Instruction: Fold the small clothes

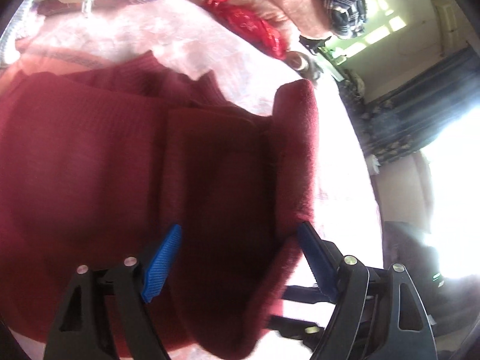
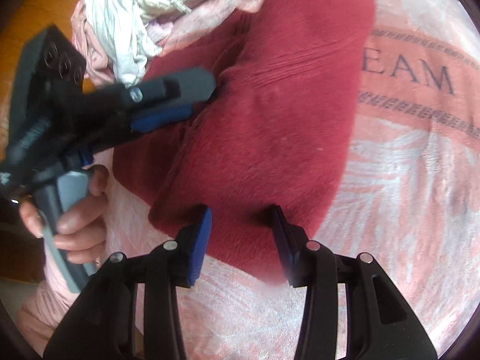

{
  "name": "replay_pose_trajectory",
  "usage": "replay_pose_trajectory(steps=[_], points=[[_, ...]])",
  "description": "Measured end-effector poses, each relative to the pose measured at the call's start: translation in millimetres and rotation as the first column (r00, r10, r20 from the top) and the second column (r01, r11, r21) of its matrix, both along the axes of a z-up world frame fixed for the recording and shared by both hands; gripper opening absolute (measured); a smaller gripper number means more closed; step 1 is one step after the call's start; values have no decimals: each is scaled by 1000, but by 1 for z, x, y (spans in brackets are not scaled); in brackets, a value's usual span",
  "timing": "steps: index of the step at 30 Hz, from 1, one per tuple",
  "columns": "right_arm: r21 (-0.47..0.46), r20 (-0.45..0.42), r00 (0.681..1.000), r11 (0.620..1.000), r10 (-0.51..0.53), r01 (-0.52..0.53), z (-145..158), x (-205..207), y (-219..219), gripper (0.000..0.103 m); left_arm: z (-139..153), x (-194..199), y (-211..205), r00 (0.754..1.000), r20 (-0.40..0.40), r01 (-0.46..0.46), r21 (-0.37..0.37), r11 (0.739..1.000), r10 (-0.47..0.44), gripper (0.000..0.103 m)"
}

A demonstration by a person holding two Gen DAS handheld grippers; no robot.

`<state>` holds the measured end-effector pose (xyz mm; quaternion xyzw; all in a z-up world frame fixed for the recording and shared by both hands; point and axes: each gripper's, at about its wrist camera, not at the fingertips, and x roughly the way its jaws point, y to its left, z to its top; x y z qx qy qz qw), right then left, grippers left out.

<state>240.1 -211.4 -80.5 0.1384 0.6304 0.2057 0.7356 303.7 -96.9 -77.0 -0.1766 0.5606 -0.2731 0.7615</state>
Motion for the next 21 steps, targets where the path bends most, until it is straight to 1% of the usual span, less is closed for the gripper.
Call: replay_pose_trajectory(steps=[3, 5, 9, 11, 12, 13, 16, 18, 19, 20, 21], points=[[-12, 3, 1000, 1000, 19, -19, -5, 0, 8, 42, 0, -3, 5, 1000, 9, -30, 21, 999, 30, 80], [-11, 5, 1000, 1000, 27, -27, -7, -1, 12, 42, 4, -6, 14, 998, 34, -62, 36, 997, 60, 80], [-22, 3, 1000, 999, 29, -29, -7, 0, 14, 42, 24, -9, 10, 995, 94, -30, 9, 1000, 29, 80], [-20, 3, 1000, 999, 29, -28, -6, 0, 13, 42, 31, -4, -1, 992, 122, -16, 27, 1000, 12, 81], [-20, 3, 1000, 999, 28, -28, -6, 2, 15, 42, 29, 0, -8, 992, 124, -2, 31, 1000, -2, 81], [4, -14, 1000, 1000, 8, -8, -7, 2, 12, 42, 27, 4, -13, 993, 116, 1, 25, 1000, -4, 81], [18, -15, 1000, 1000, 5, -4, -7, 4, 10, 42, 18, 16, -22, 998, 64, 16, -31, 999, -14, 81], [18, -11, 1000, 1000, 5, -5, -4, 0, 7, 42, 12, 22, -29, 998, 50, 33, -33, 999, -32, 80], [28, -16, 1000, 999, -14, 15, -1, -2, 2, 42, 10, 22, -29, 998, 45, 34, -24, 999, -33, 78], [42, -29, 999, 998, -35, 36, -1, -5, -5, 42, 5, 23, -29, 999, 33, 34, -23, 999, -33, 72], [53, -40, 998, 997, -56, 58, 0, -7, -11, 39, 1, 22, -27, 999, 22, 37, -30, 999, -36, 51]])
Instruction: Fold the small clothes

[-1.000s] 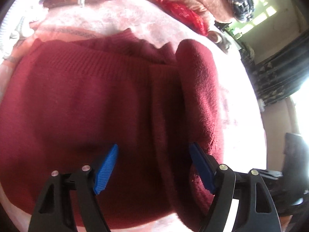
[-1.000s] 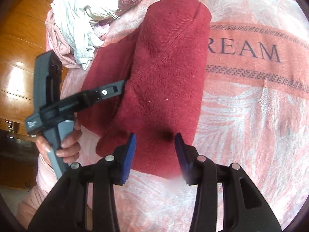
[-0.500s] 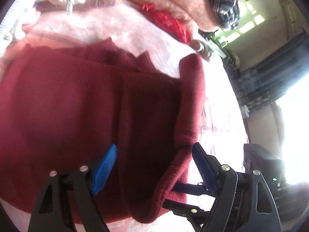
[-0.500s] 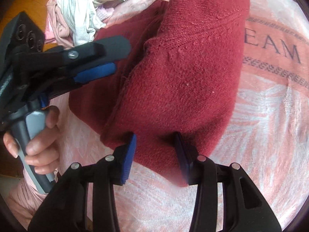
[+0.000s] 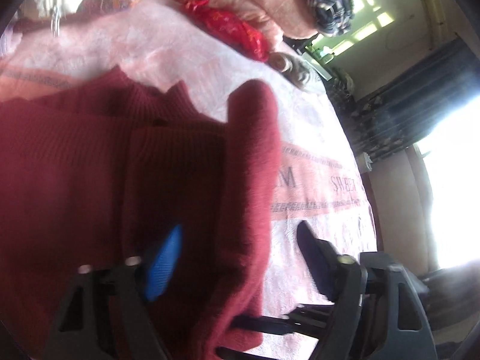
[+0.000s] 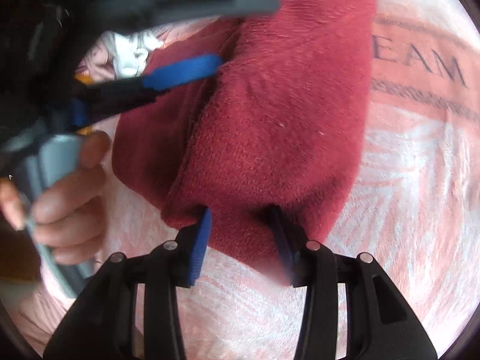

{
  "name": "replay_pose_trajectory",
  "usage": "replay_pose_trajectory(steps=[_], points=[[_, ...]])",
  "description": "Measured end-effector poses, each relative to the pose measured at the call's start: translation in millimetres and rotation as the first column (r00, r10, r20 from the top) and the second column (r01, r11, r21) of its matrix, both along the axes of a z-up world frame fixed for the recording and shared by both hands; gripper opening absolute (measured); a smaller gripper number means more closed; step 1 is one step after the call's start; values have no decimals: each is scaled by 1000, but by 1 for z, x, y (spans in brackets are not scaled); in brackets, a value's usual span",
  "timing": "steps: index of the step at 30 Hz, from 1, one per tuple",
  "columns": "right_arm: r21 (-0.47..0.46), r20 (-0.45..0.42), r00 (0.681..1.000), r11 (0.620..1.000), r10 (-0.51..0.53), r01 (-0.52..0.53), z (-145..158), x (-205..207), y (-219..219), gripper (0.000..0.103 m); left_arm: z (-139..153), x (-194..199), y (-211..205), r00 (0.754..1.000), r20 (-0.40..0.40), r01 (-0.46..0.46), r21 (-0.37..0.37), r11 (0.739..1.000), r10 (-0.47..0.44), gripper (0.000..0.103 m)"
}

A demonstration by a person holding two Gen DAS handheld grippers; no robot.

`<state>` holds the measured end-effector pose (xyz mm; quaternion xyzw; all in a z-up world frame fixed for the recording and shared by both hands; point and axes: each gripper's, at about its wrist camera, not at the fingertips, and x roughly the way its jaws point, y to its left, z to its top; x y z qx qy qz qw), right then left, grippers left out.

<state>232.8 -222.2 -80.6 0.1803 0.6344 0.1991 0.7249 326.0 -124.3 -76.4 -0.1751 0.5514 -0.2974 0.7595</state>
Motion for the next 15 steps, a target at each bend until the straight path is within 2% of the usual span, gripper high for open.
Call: replay_pose_trajectory(steps=[1, 2, 7, 10, 15], points=[[-8, 3, 1000, 1000, -26, 26, 2, -3, -7, 37, -7, -1, 0, 1000, -19, 19, -10, 1000, -20, 28], [-21, 8, 999, 999, -41, 41, 5, -5, -11, 37, -11, -1, -1, 999, -29, 34, -14, 999, -34, 23], [-66, 49, 993, 992, -108, 111, 19, -11, -30, 39, -10, -18, 8, 997, 71, 6, 86, 996, -12, 17], [-75, 71, 989, 988, -132, 137, 25, -8, -36, 39, -4, -24, 28, 997, 76, -37, 114, 993, 28, 16], [-75, 91, 986, 986, -139, 146, 20, 19, -37, 39, 2, -45, 56, 997, 82, -15, 149, 989, 3, 16]])
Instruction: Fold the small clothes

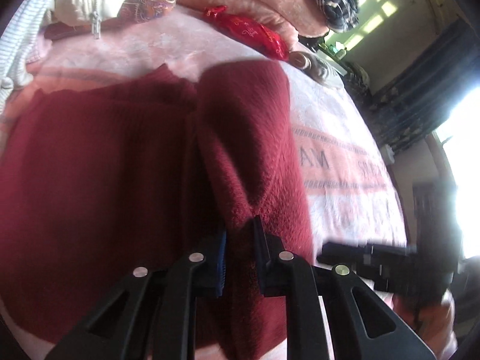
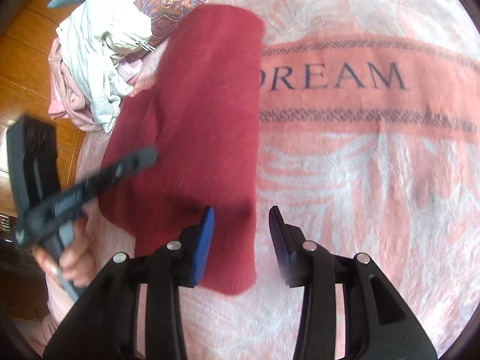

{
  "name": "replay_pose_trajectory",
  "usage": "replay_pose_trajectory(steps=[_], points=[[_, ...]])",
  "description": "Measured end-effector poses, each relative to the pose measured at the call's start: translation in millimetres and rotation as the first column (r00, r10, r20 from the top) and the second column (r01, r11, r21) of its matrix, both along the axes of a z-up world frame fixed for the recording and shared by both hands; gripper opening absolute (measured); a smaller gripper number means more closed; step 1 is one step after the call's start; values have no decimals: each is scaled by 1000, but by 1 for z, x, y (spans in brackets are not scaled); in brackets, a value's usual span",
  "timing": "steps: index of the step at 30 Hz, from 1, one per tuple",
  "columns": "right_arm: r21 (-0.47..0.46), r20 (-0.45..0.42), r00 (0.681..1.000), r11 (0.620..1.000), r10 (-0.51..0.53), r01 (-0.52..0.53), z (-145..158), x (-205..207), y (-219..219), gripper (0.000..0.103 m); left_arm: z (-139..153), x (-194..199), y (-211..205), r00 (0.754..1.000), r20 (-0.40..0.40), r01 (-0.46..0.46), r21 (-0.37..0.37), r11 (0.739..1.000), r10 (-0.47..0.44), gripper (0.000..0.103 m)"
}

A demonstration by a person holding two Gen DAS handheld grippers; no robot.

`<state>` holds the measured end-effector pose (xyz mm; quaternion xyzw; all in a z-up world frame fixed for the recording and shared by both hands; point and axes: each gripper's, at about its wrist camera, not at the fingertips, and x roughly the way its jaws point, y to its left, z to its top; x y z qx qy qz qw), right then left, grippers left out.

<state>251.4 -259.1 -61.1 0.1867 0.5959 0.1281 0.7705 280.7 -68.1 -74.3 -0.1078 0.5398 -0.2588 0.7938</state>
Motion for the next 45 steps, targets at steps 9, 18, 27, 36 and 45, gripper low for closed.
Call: replay_pose_trajectory(steps=[9, 18, 27, 36, 45], points=[[-29, -17, 1000, 999, 13, -14, -28, 20, 17, 39, -16, 1, 14, 1000, -26, -6, -3, 1000, 6, 36], [-58, 2, 1000, 998, 20, -20, -27, 18, 15, 39, -21, -6, 25, 995, -66, -64, 60, 996, 68, 82], [-82, 14, 999, 996, 36, -35, -29, 18, 22, 39, -26, 2, 11, 995, -89, -43, -41, 998, 40, 77], [-133, 29, 998, 989, 62, -58, -30, 15, 35, 43, -15, -13, -4, 999, -33, -37, 49, 998, 39, 43], [-121, 25, 998, 991, 60, -57, -33, 16, 31, 42, -25, -1, -26, 996, -85, 17, -13, 1000, -18, 55]])
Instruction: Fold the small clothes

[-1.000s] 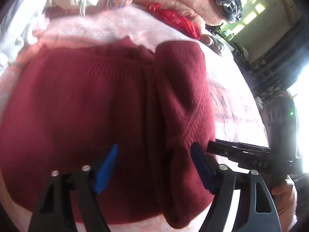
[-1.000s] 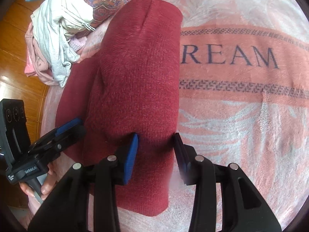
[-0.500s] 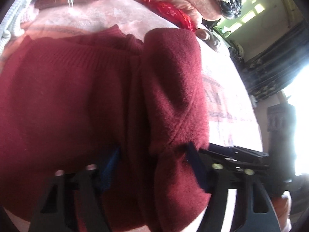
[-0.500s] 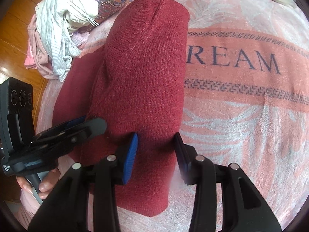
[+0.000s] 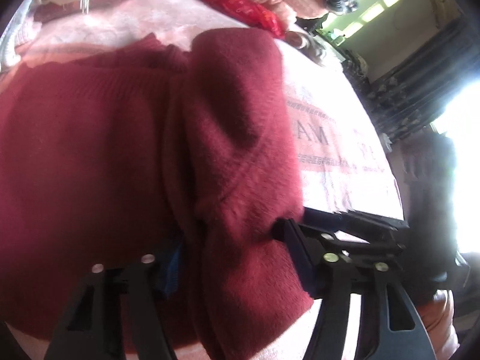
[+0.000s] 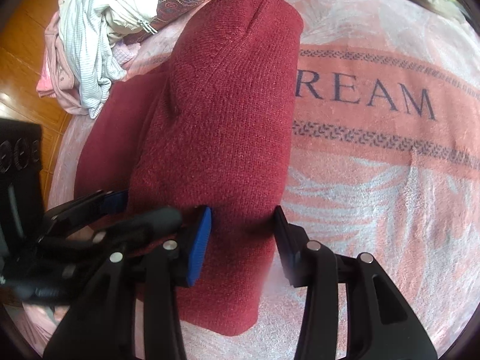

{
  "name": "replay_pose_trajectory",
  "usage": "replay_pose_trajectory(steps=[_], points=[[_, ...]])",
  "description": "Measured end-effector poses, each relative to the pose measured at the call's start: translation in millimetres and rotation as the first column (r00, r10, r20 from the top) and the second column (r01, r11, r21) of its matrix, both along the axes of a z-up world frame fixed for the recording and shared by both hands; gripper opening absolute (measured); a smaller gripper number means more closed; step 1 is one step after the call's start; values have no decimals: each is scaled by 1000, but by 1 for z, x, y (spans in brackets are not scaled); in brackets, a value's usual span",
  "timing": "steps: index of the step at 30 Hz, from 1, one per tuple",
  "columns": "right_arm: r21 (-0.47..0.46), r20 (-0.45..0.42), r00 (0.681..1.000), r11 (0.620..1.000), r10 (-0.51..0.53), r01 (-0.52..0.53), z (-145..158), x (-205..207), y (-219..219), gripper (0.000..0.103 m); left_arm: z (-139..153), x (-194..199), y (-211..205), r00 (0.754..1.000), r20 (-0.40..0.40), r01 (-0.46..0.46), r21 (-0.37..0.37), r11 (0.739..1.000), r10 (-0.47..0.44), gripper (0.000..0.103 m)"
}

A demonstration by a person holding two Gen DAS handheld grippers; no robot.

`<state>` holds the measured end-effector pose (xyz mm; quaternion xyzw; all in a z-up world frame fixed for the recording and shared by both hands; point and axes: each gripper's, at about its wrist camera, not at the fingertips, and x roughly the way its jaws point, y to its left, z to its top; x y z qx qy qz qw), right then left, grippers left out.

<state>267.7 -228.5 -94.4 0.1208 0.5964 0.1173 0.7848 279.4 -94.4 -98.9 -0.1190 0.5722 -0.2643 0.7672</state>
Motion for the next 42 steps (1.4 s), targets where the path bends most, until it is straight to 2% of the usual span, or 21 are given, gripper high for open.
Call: replay_pose_trajectory(steps=[1, 2, 4, 6, 9, 12, 15, 18, 20, 23, 26, 28, 31, 35, 38, 40, 42], points=[[-3, 3, 1000, 1000, 5, -5, 0, -1, 0, 43, -4, 4, 1, 1000, -17, -13, -5, 1000, 12, 46], [-5, 3, 1000, 1000, 9, -9, 0, -1, 1, 43, -5, 5, 1, 1000, -19, -15, -12, 1000, 15, 42], [2, -4, 1000, 1000, 16, -16, 0, -3, 1, 45, -5, 3, 2, 1000, -6, -5, -35, 999, 4, 18], [20, -12, 1000, 1000, 10, -9, 1, -5, -1, 46, -1, -2, 3, 1000, 12, -4, -64, 998, 5, 14], [66, -18, 1000, 998, -8, 9, 10, -10, -10, 46, 5, -7, 8, 999, 48, -18, -66, 998, 21, 12], [56, 16, 1000, 998, -8, 7, 25, -15, -16, 46, 20, -8, 27, 996, 68, -53, -94, 994, 60, 11], [70, 22, 1000, 998, -2, 1, 30, -15, -17, 46, 49, -13, 65, 988, 125, -75, -112, 991, 89, 11], [83, 19, 999, 996, 30, -32, 29, -15, -5, 46, 72, -17, 100, 976, 175, -114, -79, 990, 127, 11], [107, 9, 998, 992, 61, -61, 26, -14, 8, 46, 82, -19, 138, 967, 187, -162, -62, 985, 171, 12], [158, -16, 994, 982, 105, -101, 16, -10, 31, 46, 74, -19, 187, 963, 167, -209, -43, 977, 213, 12], [171, -45, 988, 976, 146, -136, 5, -7, 56, 46, 46, -14, 217, 965, 107, -238, -34, 971, 240, 12], [207, -63, 985, 968, 160, -143, 0, -6, 67, 46, 25, -11, 222, 971, 66, -231, -25, 973, 232, 12], [212, -70, 985, 968, 155, -137, -1, -5, 73, 51, 6, -9, 221, 978, 64, -203, 27, 979, 200, 13], [217, -79, 985, 967, 151, -131, 2, -5, 73, 52, 5, -2, 230, 976, 57, -209, 6, 978, 209, 13], [214, -78, 984, 967, 159, -139, 6, -14, 74, 52, 12, -11, 234, 976, 64, -211, 25, 977, 209, 24], [199, -71, 986, 970, 153, -136, 10, -20, 72, 52, 15, -19, 238, 970, 70, -236, 52, 970, 232, 36], [210, -67, 988, 970, 142, -125, 15, -25, 67, 52, 19, -32, 245, 966, 64, -254, 62, 965, 251, 42]])
